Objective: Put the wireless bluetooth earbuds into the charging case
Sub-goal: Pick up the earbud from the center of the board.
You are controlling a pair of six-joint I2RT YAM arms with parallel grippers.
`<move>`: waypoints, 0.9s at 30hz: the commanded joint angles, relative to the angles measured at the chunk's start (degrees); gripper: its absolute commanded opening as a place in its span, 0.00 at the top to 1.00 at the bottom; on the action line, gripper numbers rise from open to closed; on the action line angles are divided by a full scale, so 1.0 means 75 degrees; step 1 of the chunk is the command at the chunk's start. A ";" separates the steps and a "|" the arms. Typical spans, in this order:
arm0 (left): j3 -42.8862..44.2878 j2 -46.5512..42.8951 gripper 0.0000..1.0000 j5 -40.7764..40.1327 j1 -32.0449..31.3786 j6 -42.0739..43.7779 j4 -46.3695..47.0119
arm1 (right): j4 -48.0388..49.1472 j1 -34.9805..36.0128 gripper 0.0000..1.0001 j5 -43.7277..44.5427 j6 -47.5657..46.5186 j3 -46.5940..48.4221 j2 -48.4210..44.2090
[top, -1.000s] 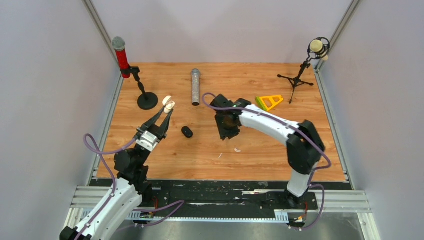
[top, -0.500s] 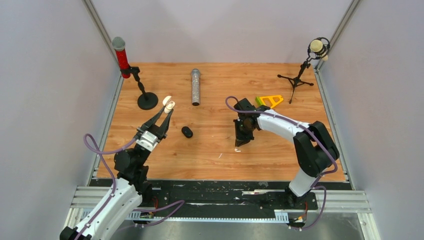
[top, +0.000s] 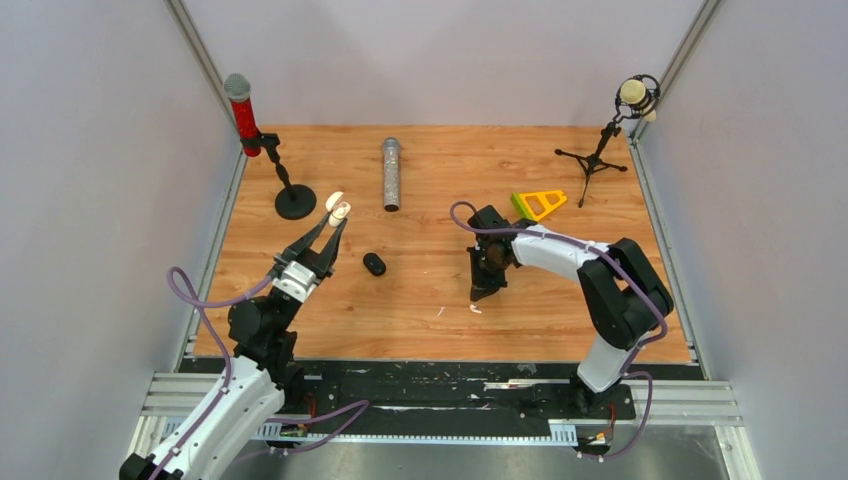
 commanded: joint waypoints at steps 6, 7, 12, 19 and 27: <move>0.0294 -0.0028 1.00 0.0037 -0.0015 0.0096 0.0182 | 0.0290 0.0793 0.96 -0.0140 0.0936 -0.0403 -0.0659; 0.0293 -0.0020 1.00 0.0037 -0.0015 0.0100 0.0178 | 0.0222 0.0879 0.96 -0.0115 0.1046 -0.0418 -0.0700; 0.0304 -0.0019 1.00 0.0071 -0.0014 0.0093 0.0150 | -0.0271 0.1271 0.96 0.0015 0.1315 -0.0375 -0.0992; 0.0296 -0.0034 1.00 0.0083 -0.0012 0.0098 0.0130 | -0.0865 0.1286 0.94 0.0711 0.1509 -0.0614 -0.1510; 0.0317 -0.0029 1.00 0.0088 -0.0012 0.0077 0.0107 | -0.1098 0.1208 0.52 0.2023 0.2019 -0.0245 -0.1342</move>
